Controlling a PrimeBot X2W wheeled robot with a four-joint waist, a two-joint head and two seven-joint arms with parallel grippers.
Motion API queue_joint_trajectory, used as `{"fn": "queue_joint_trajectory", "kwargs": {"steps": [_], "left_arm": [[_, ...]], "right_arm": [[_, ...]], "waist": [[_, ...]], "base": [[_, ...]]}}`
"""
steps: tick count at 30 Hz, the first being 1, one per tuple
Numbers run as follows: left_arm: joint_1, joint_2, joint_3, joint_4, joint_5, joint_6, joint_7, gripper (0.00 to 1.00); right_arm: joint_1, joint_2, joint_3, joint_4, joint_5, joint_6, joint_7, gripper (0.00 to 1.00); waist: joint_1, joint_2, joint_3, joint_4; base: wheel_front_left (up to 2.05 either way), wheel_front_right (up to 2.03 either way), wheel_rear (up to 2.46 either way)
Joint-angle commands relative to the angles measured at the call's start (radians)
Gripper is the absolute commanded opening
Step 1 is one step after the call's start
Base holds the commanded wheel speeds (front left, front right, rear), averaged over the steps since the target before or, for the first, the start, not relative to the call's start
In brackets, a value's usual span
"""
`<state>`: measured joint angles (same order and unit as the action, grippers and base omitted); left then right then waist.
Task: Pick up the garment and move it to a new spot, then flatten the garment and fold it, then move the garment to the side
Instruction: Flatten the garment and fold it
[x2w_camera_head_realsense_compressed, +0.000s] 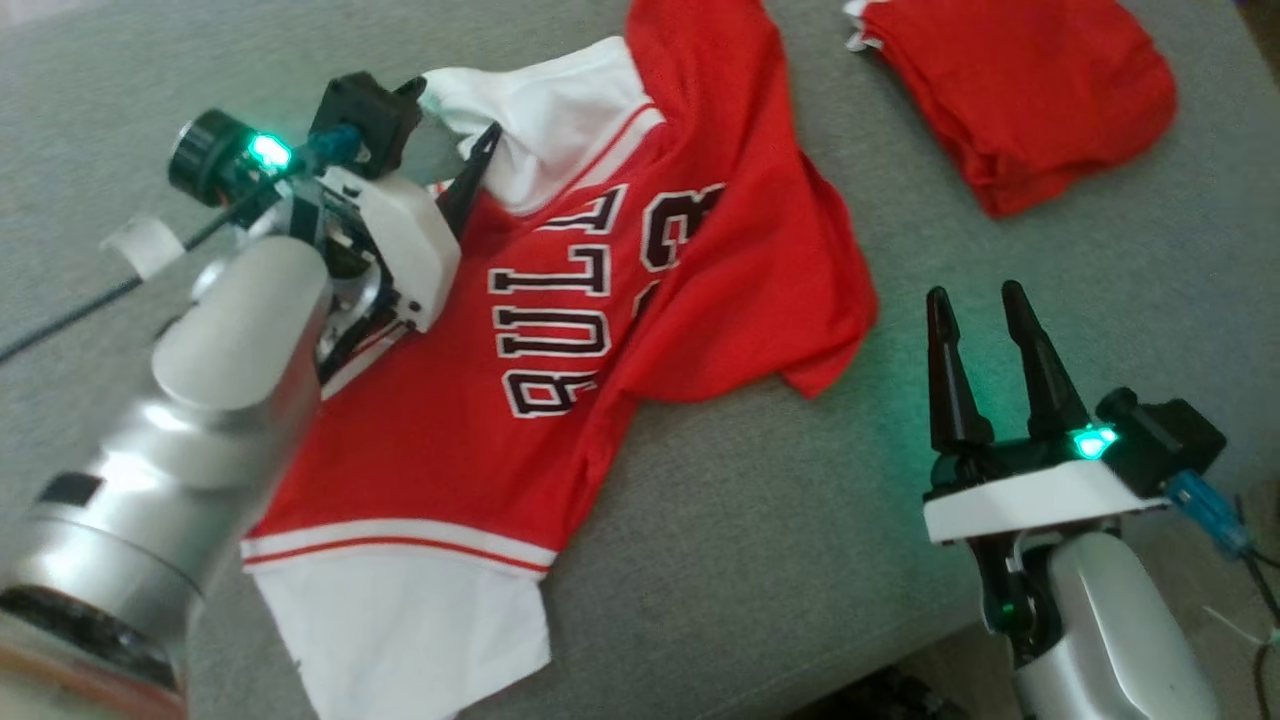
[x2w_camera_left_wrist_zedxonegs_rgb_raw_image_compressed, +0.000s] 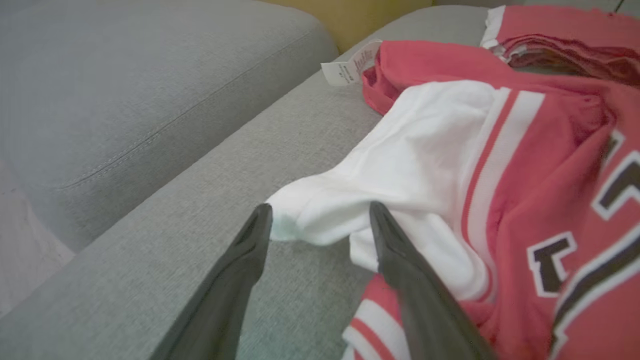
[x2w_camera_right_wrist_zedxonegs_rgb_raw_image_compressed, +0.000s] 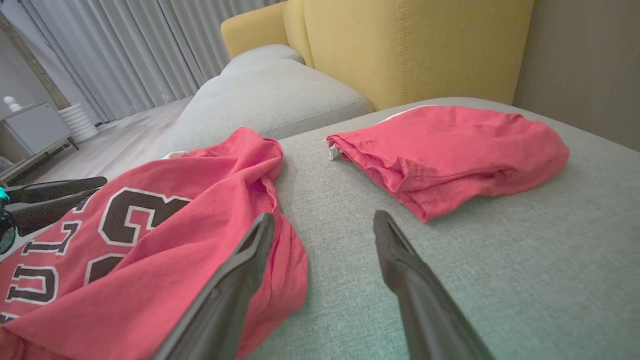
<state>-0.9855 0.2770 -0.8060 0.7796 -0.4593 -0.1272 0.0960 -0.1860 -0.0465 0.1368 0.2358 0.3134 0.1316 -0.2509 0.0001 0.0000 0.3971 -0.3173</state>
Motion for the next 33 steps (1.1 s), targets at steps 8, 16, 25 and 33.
{"fn": "queue_joint_trajectory", "kwargs": {"steps": [8,16,25,33], "left_arm": [[-0.155,0.146,-0.197,-0.095,-0.186,-0.003,0.149,1.0],[-0.222,0.227,-0.332,-0.152,-0.377,-0.003,0.238,1.0],[-0.265,0.222,-0.401,-0.103,-0.425,-0.003,0.221,1.0],[-0.29,0.218,-0.447,-0.044,-0.432,-0.003,0.265,1.0]], "right_arm": [[-0.033,-0.004,0.048,-0.02,0.041,-0.001,-0.011,1.0],[-0.034,-0.004,0.058,-0.012,0.052,-0.001,-0.011,1.0],[-0.044,-0.004,0.086,-0.018,0.069,-0.001,-0.011,1.0],[-0.048,-0.004,0.1,-0.024,0.092,-0.001,-0.011,1.0]], "waist": [[-0.0001,0.0,0.016,-0.061],[-0.0001,0.0,0.015,-0.082],[-0.0001,0.0,0.046,-0.116],[-0.0001,0.0,0.067,-0.15]], "base": [[0.0,0.0,0.0],[0.0,0.0,0.0],[0.0,0.0,0.0],[0.0,0.0,0.0]]}}
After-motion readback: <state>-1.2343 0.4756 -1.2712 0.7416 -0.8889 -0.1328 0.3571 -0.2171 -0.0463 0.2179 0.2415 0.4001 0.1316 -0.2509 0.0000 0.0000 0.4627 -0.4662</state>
